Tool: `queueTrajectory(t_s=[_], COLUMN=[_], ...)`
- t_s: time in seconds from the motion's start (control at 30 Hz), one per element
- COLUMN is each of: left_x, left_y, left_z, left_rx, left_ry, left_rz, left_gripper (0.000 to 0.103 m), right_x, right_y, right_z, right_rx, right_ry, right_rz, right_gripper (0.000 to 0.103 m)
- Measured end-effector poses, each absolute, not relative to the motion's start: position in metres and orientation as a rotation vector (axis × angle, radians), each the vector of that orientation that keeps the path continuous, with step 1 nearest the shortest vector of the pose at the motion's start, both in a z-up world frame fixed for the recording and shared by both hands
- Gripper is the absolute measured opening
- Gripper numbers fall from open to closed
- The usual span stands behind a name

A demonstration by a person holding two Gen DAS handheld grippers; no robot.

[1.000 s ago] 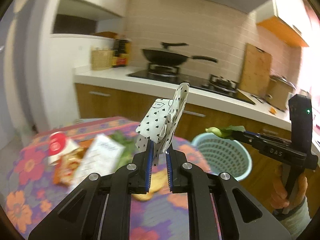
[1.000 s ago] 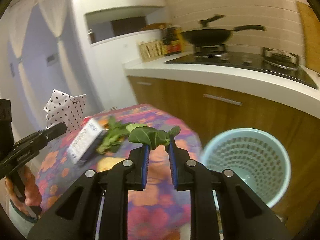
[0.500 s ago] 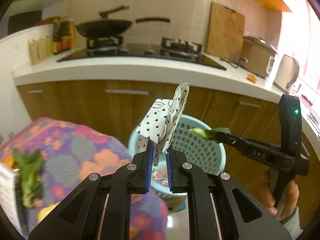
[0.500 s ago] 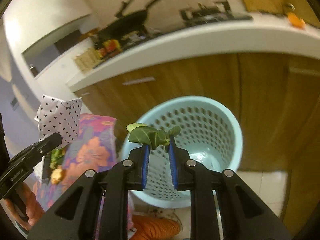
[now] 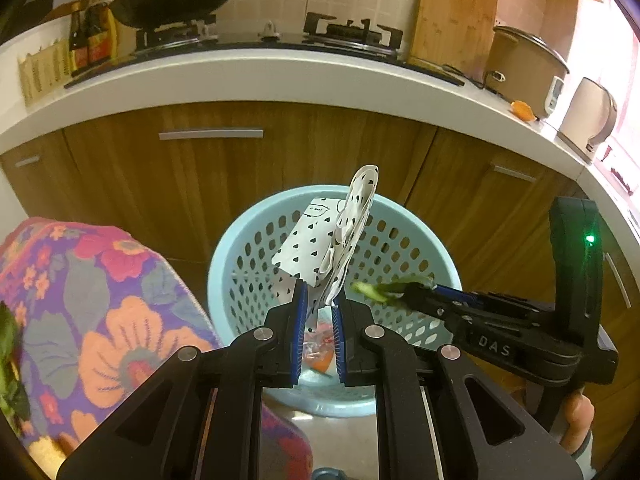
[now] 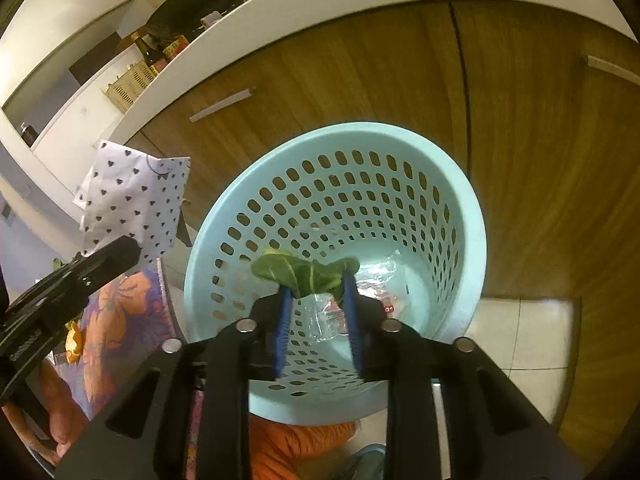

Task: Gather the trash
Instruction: 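Move both grippers over the wastebasket and release the paper bag and greens, then grasp the white milk carton with the left gripper while the right gripper grasps the orange peel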

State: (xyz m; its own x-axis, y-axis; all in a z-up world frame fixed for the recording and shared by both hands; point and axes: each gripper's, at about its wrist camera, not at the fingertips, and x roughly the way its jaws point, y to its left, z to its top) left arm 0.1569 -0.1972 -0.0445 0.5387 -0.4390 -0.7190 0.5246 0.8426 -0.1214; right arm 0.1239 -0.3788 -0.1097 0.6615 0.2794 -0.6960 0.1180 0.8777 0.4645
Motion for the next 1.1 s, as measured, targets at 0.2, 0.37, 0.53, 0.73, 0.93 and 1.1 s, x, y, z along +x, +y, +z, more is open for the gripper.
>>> queueTrajectory(t_s=[0.2, 0.37, 0.53, 0.73, 0.93, 1.1], left_x=[0.162, 0.165, 0.159, 0.15, 0.127, 0.107], left_y=[-0.21, -0.22, -0.217, -0.197, -0.17, -0.134], left_z=[-0.048, -0.055, -0.055, -0.042, -0.021, -0.002], left_rx=[0.12, 0.156, 0.17, 0.127, 0.105, 0.06], left_ry=[0.833, 0.85, 0.833, 0.799, 0.737, 0.689], left_rz=[-0.587, -0.606, -0.594, -0.586, -0.553, -0.512], left_gripper=[0.011, 0.02, 0.042, 0.042, 0.043, 0.043], right_x=[0.123, 0.119, 0.114, 0.107, 0.099, 0.095], right_y=[-0.389, -0.397, -0.398, -0.392, -0.377, -0.347], right_z=[-0.11, -0.107, -0.099, -0.084, -0.061, -0.042], right_rx=[0.522, 0.54, 0.526, 0.507, 0.477, 0.431], right_ry=[0.838, 0.824, 0.805, 0.78, 0.739, 0.718], right_rz=[0.08, 0.071, 0.066, 0.075, 0.102, 0.158], right_gripper=[0.026, 0.026, 0.026, 0.026, 0.026, 0.026])
